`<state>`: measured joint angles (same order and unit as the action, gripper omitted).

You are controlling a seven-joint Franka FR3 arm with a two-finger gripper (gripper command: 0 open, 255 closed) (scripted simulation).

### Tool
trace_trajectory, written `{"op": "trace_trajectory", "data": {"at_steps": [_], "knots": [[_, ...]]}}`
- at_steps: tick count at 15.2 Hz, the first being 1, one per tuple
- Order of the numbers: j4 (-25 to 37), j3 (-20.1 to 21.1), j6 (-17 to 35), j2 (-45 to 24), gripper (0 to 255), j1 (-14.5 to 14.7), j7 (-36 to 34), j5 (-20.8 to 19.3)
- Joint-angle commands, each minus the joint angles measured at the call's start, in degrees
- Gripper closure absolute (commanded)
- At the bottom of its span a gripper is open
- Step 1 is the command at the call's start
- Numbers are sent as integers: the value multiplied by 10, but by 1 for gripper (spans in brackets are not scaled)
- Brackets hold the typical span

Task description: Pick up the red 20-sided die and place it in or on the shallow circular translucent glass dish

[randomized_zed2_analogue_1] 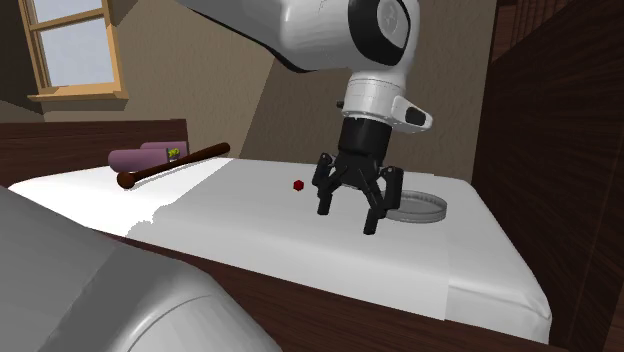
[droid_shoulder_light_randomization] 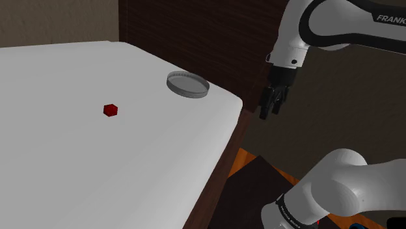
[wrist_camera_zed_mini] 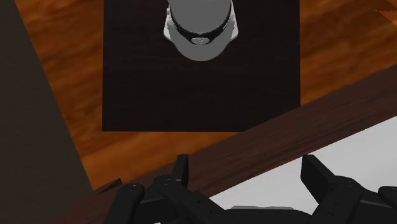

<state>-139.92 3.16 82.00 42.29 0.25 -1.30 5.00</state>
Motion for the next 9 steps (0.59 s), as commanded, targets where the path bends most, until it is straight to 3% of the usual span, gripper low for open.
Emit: {"op": "trace_trajectory", "data": {"at_steps": [1,9], "knots": [[0,0,0,0,0,0,0,0],[49,84,92,-97,0,29,-86,60]]}}
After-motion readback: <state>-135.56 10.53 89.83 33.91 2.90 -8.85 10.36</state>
